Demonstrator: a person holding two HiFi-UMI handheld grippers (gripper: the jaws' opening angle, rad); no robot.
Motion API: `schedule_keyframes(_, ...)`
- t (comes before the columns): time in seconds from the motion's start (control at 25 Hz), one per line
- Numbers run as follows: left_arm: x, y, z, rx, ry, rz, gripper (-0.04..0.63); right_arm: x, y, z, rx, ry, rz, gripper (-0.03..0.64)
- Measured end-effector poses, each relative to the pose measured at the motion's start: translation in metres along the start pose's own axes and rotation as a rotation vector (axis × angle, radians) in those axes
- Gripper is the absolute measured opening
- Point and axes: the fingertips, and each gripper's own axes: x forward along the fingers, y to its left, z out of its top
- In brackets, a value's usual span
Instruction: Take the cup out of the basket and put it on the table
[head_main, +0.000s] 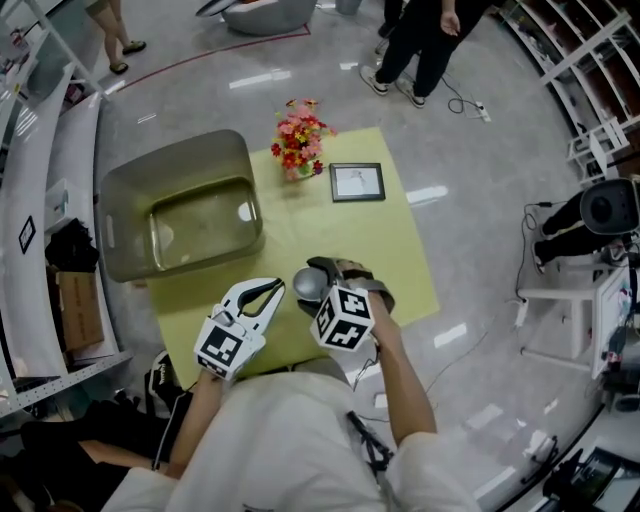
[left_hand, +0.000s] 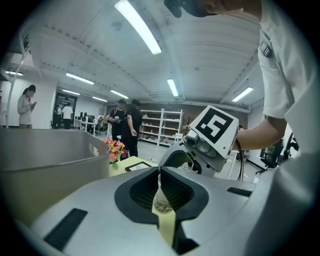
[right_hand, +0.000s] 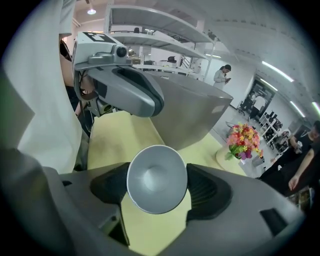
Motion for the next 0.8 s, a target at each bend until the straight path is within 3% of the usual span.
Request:
schedule_keyframes(0.36, 0.016, -0.011, -0.02, -0.027, 0.044, -0.036, 0.023, 0.034, 0.014, -0.04, 0.032, 0.048, 0.009, 0.351)
schedule_keyframes(0.8, 0.021, -0.015, -0.03, -0.039, 0.078, -0.06, 0.023, 0.052, 0.02, -0.058, 0.032, 0.076, 0.0, 0.353)
